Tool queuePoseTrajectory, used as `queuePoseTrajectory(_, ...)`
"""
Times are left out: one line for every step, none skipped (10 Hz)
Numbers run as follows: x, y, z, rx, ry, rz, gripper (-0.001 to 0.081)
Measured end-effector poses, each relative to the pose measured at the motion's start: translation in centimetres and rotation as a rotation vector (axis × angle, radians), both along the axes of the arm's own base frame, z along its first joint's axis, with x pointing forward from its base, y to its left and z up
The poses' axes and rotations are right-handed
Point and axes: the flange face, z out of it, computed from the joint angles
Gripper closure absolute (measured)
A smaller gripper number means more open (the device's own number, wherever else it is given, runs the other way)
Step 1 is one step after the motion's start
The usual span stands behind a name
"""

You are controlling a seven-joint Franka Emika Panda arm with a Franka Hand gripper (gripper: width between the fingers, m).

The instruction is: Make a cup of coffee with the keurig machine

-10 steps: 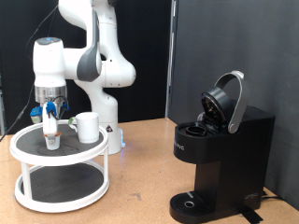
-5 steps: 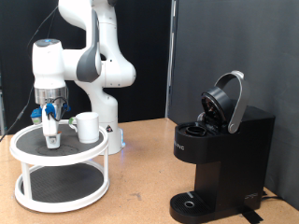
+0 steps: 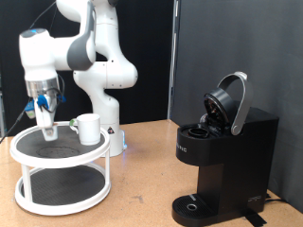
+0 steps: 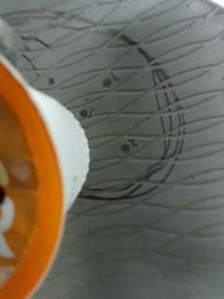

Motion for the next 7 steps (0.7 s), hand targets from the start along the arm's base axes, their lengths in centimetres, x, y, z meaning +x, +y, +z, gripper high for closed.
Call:
queuePoseTrajectory(-0.1, -0.8, 1.3, 0.001, -0.013, -0.005, 0.0494)
queuePoseTrajectory(-0.3, -1.1, 2.2, 0.004, -0.020, -0.010, 0.0494)
queuePoseTrajectory(-0.4, -1.1, 2.0, 0.006, -0.016, -0.009, 0.0494)
queuePoseTrajectory(-0.3, -0.9, 2.0, 0.024, -0.015, -0.008, 0.0493)
queuePoseTrajectory(0.0, -0.7, 2.5, 0.065, -0.025, -0.011, 0.0493)
queuePoseTrajectory(0.6, -0.5, 3.6, 0.121, -0.049, -0.013, 0.0493)
queuePoseTrajectory(1.5, -0.1, 4.9, 0.185, -0.082, -0.007, 0.0493)
